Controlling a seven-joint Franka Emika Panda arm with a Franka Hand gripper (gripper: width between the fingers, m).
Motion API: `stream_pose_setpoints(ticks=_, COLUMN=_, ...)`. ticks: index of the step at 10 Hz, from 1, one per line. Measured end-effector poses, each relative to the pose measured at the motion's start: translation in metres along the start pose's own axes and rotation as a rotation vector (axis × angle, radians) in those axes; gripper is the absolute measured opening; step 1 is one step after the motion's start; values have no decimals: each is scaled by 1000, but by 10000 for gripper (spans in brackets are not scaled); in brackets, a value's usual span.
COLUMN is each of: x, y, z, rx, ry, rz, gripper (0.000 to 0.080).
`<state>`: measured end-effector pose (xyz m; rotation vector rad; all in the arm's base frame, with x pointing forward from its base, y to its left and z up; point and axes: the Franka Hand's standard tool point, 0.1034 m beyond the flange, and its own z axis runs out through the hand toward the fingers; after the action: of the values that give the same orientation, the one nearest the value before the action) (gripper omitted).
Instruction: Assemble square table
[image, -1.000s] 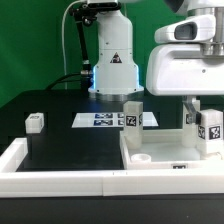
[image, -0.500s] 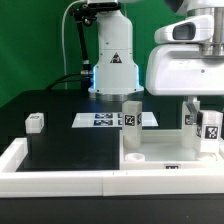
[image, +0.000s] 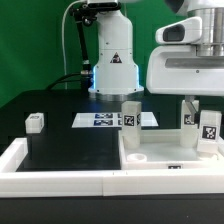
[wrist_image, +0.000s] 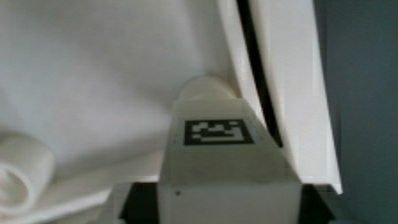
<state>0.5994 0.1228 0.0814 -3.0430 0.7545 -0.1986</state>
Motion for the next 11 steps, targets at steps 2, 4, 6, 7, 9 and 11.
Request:
stream_pose_setpoints(ticks=2, x=1, y=1, z=1, rx=10, ry=-7, rz=206, gripper=291)
stream_pose_setpoints(ticks=4, x=2, y=1, z=1, rx=15, ry=-7, rz=285, gripper=291)
stream_pose_setpoints(ticks=6, x=2, y=1, z=1, rx=20, ry=-12, rz=417, gripper=291)
stream_pose_setpoints(ticks=7, x=2, y=1, z=1, rx=20, ry=-14, rz=521, gripper=291)
stream_pose_setpoints(ticks=9, x=1, y=0, z=1, rx=23, ry=-21, rz=638, gripper=379)
stream_pose_setpoints(ticks=11, x=1, y=0, z=1, rx=24, ry=-21, rz=618, gripper=579)
